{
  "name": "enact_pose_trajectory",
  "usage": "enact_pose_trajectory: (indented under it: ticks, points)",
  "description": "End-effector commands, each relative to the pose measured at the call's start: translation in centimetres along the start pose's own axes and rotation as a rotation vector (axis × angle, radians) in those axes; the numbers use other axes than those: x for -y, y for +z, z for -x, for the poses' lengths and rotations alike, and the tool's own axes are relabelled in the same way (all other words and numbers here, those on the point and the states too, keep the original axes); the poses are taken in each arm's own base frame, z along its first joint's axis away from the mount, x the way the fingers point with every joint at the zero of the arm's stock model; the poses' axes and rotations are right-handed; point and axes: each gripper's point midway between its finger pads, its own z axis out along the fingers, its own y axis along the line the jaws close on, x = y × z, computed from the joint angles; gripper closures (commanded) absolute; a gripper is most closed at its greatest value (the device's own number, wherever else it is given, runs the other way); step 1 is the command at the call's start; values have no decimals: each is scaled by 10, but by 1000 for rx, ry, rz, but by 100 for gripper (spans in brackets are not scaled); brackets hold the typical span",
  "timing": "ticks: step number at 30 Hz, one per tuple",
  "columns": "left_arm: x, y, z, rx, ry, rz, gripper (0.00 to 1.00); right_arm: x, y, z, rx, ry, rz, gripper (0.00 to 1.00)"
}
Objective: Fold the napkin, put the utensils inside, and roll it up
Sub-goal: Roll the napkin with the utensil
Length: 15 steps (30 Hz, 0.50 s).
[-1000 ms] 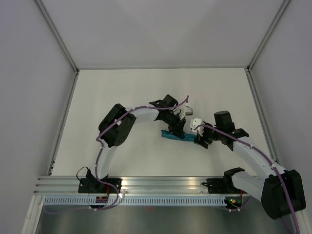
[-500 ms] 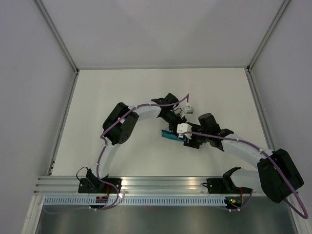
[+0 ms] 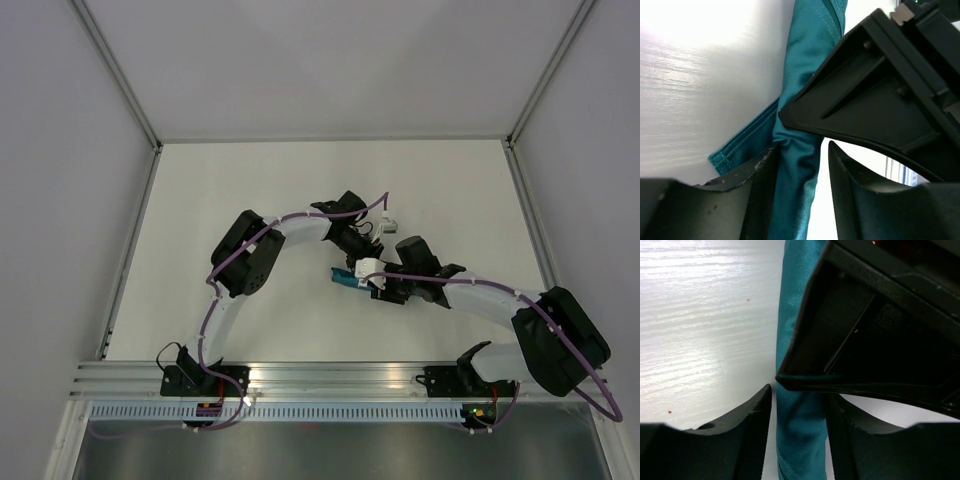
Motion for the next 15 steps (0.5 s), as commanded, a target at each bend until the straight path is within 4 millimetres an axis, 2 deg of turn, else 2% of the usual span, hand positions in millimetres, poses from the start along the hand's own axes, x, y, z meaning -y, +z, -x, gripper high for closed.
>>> enact_pose_trajectory:
  ticks: [1,6,8,11,15]
  points:
    - [-28,6,-45,-123,-103,120,48,5,2,-1,-22,7,-12,50]
    - [-25,-11,-17,-56,-61,174,47,2,6,-5,-54,40,26,66]
    - [-25,-22,-1,-17,-34,218,47,-2,7,-7,-69,57,47,67]
    - [-36,-40,12,17,-28,323,46,0,9,-8,-71,103,78,68]
    - [-40,-71,35,95,-26,424,46,2,9,-13,-87,178,129,68]
